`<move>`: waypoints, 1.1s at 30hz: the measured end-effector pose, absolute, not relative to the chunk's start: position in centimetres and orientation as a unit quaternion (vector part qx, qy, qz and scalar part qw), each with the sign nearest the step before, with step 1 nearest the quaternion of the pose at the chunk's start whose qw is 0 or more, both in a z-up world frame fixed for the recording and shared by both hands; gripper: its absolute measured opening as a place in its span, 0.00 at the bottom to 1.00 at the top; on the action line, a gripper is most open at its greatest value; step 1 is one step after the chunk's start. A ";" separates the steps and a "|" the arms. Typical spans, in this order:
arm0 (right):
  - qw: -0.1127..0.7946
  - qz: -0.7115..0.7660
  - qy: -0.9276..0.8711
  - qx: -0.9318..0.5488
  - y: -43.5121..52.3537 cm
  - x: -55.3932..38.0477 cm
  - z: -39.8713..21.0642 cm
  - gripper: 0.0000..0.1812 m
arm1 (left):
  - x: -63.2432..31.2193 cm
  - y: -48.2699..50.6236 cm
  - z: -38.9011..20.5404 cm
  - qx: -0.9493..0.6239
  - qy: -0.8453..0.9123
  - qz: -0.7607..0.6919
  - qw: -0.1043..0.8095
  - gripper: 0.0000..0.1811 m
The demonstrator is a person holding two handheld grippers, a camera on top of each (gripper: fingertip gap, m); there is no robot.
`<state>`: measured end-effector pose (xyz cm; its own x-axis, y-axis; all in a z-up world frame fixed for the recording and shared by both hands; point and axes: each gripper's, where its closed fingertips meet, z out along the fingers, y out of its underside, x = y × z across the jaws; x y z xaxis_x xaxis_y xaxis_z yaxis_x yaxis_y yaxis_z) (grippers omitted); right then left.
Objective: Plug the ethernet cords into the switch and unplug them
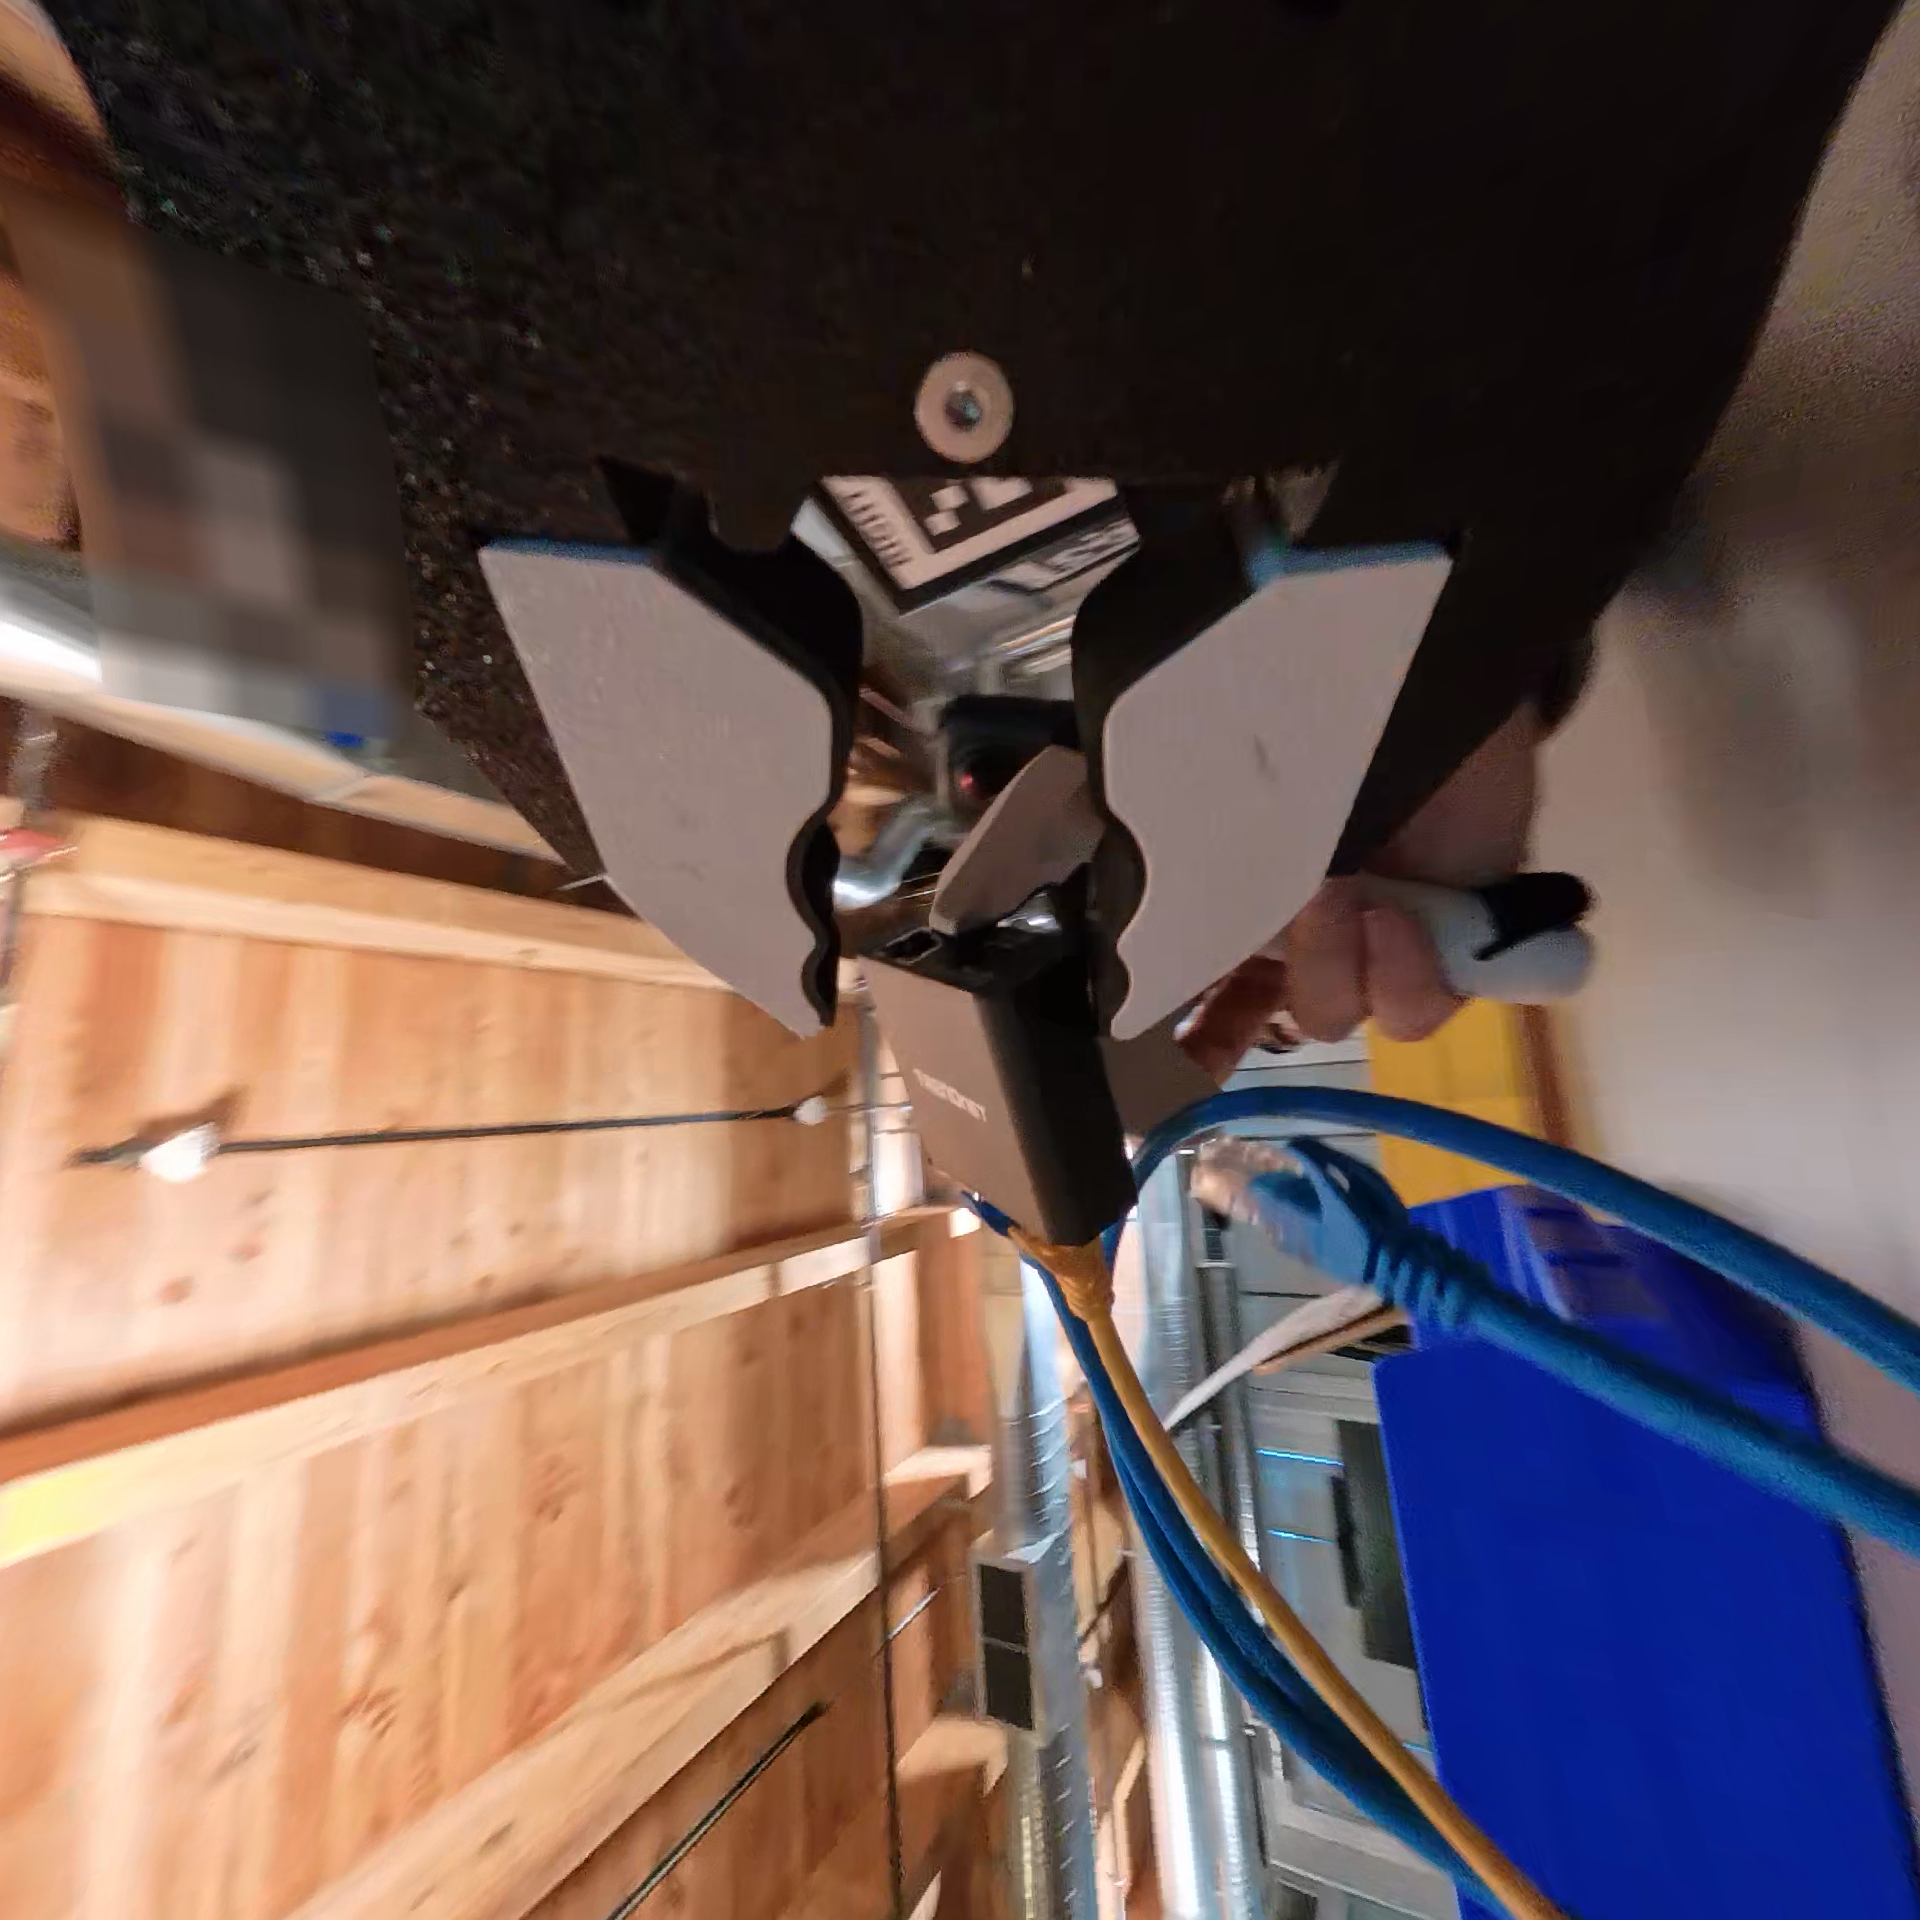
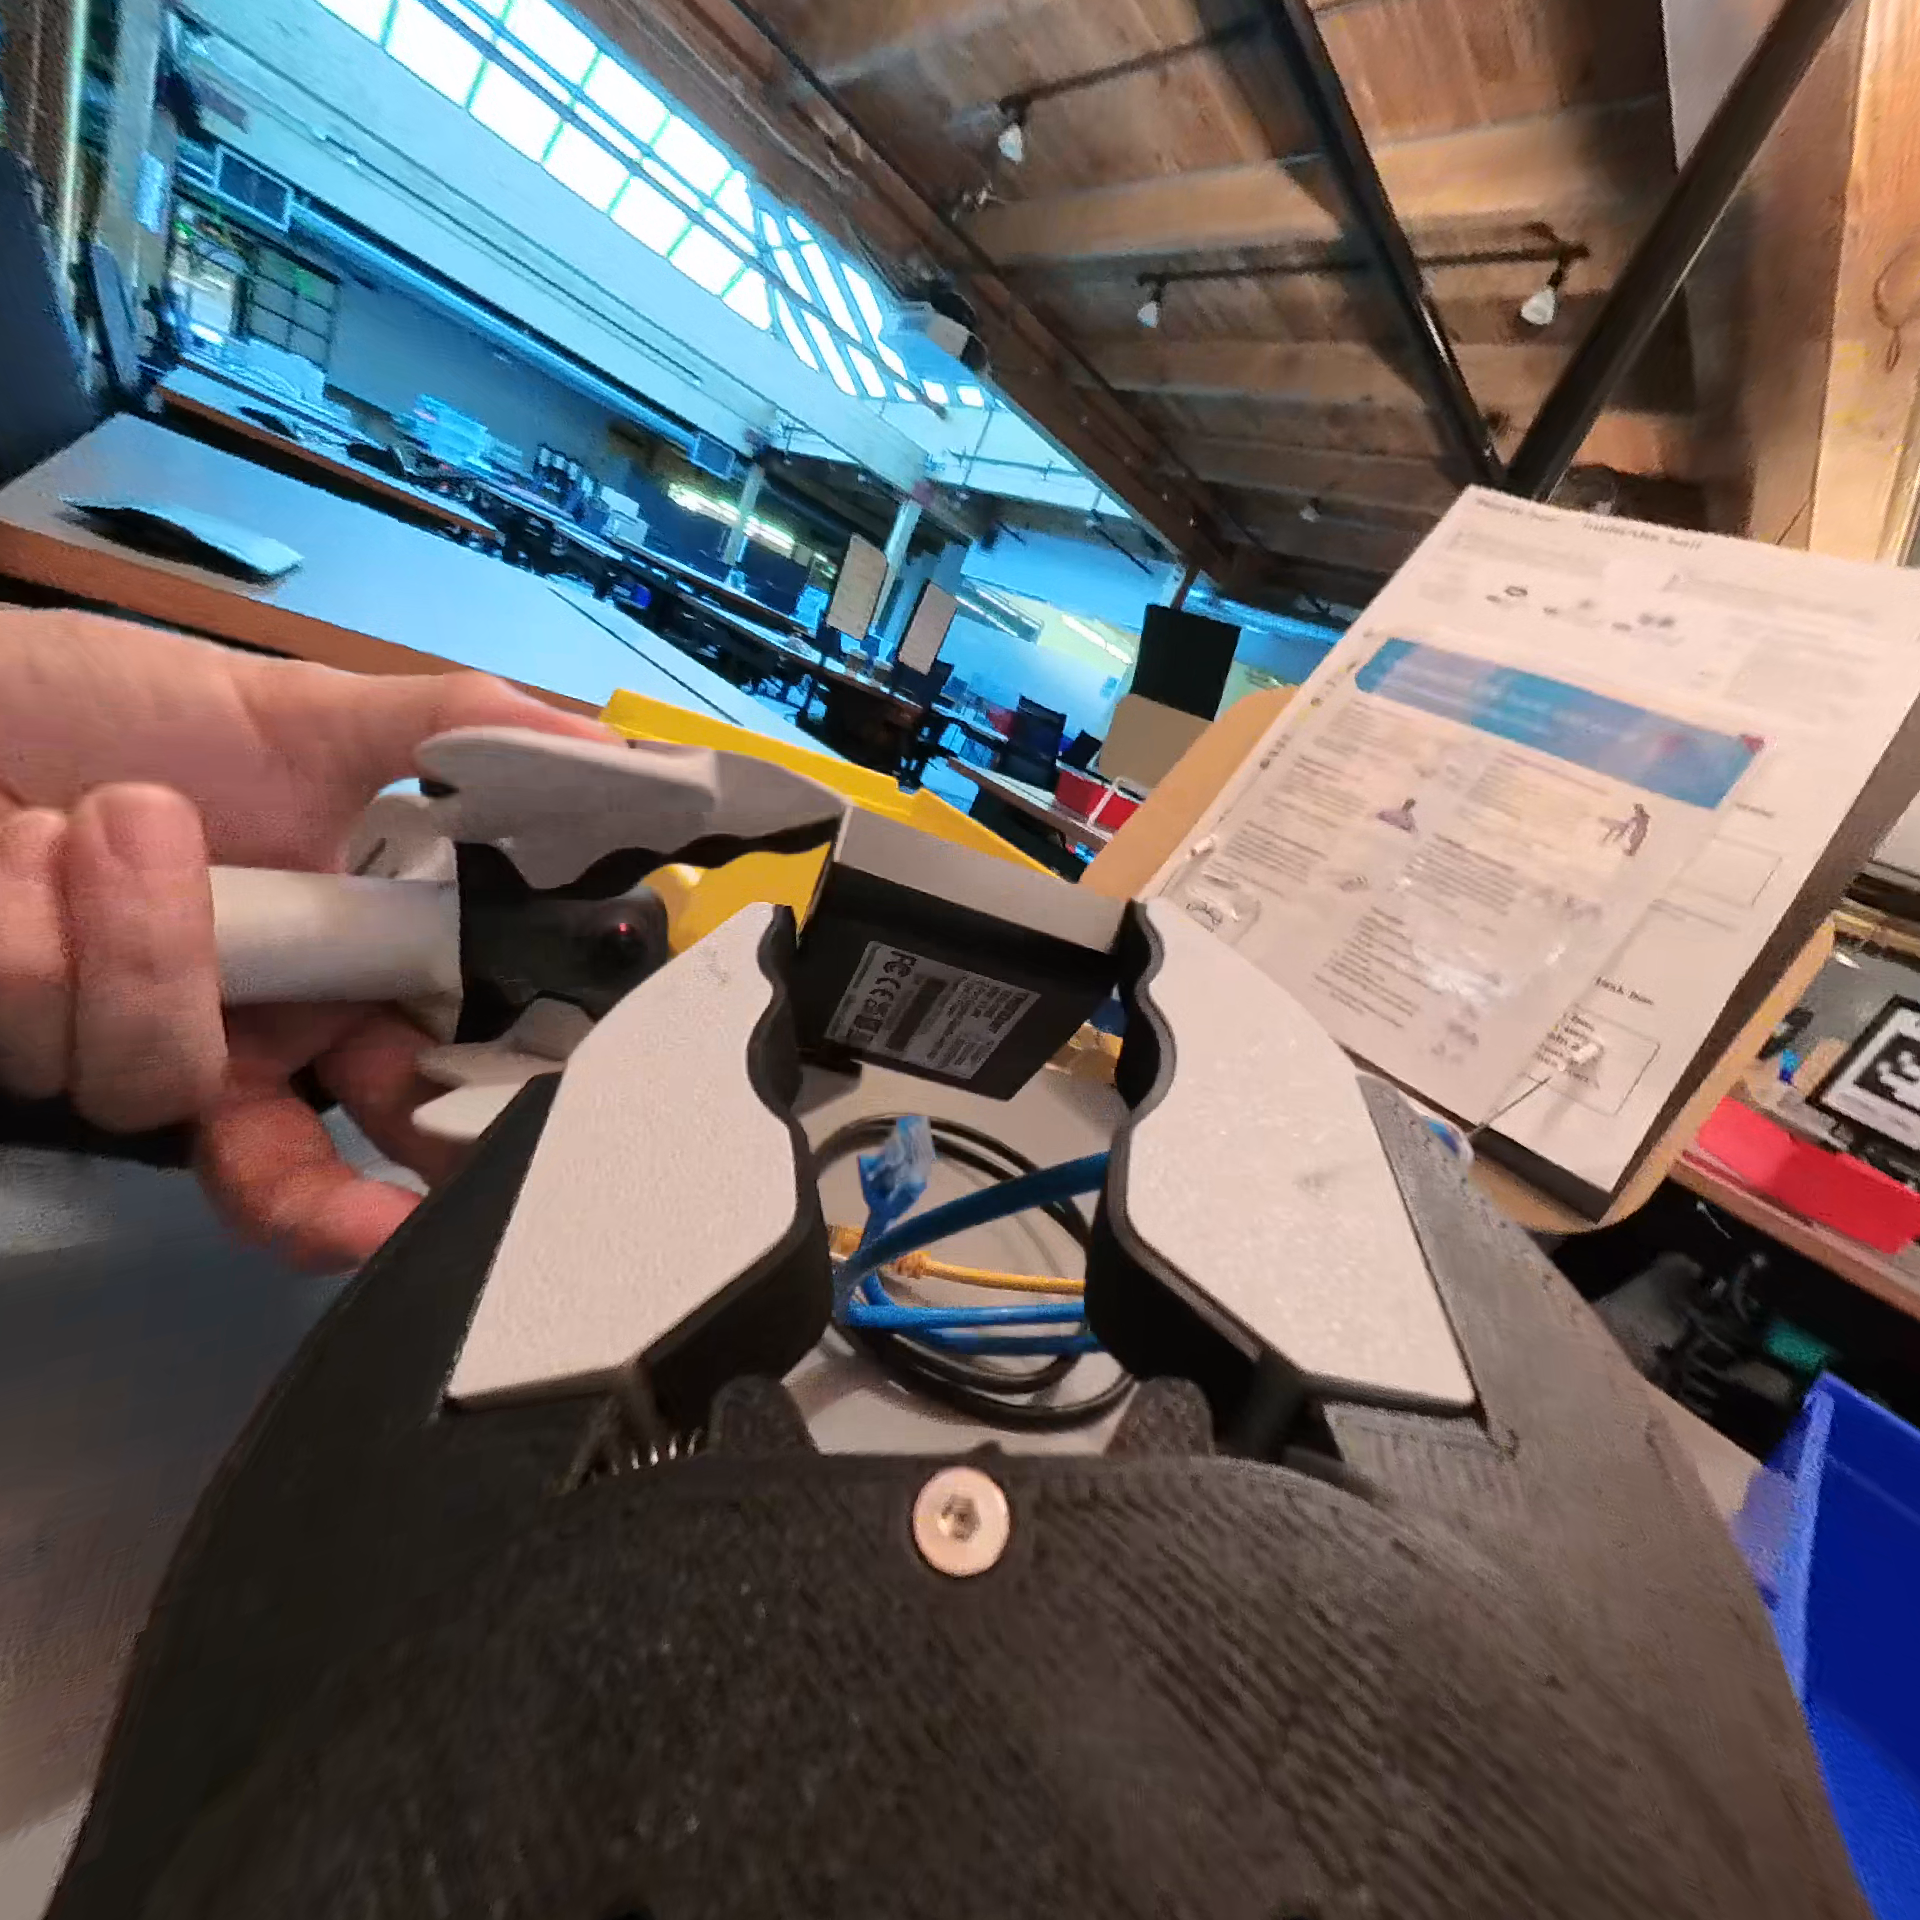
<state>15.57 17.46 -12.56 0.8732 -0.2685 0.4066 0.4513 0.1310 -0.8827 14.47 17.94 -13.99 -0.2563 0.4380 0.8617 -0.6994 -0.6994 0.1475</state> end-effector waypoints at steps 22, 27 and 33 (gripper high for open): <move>0.659 -0.070 -0.219 -0.716 18.0 10.4 -14.2 0.53 | 9.0 18.8 -16.7 0.458 -0.661 0.531 0.267 0.14; 0.634 -0.096 -0.209 -0.738 19.1 10.7 -15.9 0.48 | 8.7 18.5 -16.9 0.438 -0.687 0.482 0.322 0.14; 0.617 -0.166 -0.255 -0.726 18.0 10.8 -14.4 0.35 | 9.0 18.8 -19.3 0.449 -0.717 0.419 0.330 0.14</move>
